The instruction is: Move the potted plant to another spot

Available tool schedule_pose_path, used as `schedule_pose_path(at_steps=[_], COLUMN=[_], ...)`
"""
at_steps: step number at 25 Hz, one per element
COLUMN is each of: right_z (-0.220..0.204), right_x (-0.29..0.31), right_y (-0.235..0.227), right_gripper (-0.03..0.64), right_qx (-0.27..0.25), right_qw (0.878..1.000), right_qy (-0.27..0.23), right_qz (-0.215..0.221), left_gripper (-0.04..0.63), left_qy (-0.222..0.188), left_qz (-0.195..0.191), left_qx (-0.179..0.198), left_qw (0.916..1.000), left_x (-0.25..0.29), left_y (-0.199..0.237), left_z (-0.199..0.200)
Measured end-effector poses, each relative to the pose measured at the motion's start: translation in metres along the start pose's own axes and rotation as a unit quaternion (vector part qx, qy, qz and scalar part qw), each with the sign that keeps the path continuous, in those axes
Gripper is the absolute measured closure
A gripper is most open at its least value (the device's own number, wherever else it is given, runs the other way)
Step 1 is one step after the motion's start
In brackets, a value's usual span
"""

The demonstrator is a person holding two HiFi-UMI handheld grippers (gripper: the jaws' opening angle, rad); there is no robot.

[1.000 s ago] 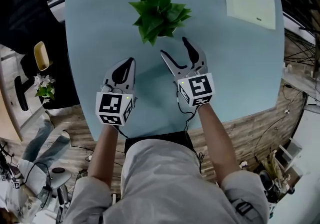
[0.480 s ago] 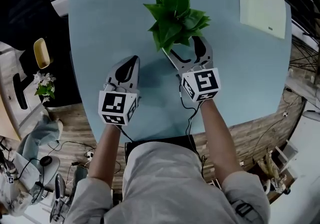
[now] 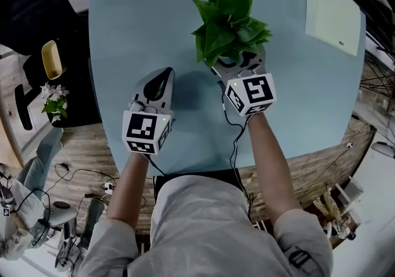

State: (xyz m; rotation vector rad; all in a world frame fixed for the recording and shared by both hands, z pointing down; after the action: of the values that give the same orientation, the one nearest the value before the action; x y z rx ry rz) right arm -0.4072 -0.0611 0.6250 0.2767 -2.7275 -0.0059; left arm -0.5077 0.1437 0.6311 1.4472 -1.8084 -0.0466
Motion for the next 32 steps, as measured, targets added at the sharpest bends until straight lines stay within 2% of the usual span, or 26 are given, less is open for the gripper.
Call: schedule_pose_path(at_steps=[11, 14, 19, 28, 32], right_z=[0.001, -0.001, 0.000, 0.017, 0.023], right_x=[-0.005, -0.022, -0.057, -0.116, -0.145], right_y=[0.004, 0.009, 0.026, 0.036, 0.042], right_gripper=[0.114, 0.115, 0.117, 0.117, 0.117], right_qx=[-0.008, -0.004, 0.004, 0.030, 0.035], right_qw=[1.000, 1.000, 1.000, 0.998, 0.997], right_qy=[-0.005, -0.002, -0.022, -0.048, -0.063], right_qz=[0.003, 0.011, 0.005, -0.002, -0.006], left_gripper=[0.583, 0.583, 0.583, 0.583, 0.583], left_qy=[0.000, -0.003, -0.014, 0.006, -0.001], left_qz=[0.009, 0.015, 0.013, 0.001, 0.002], left_qx=[0.002, -0.001, 0.020, 0.051, 0.062], left_qw=[1.0000, 0.9999, 0.9996, 0.9987, 0.9981], left_x=[-0.003, -0.009, -0.020, -0.026, -0.035], left_y=[-0.011, -0.023, -0.039, -0.080, -0.100], left_z=[0.004, 0.002, -0.003, -0.013, -0.014])
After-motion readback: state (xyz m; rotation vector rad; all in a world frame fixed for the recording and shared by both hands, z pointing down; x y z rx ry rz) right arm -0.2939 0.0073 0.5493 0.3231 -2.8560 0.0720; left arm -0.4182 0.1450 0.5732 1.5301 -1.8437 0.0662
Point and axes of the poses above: the fingertips, and each gripper's own axes: x forward along the fingers, y to its left, z out of its top, the point moved 9 cm from there along -x, backward along the fingers, and after that the axes turned 11 degrees about -x, right-handed, at the moved point
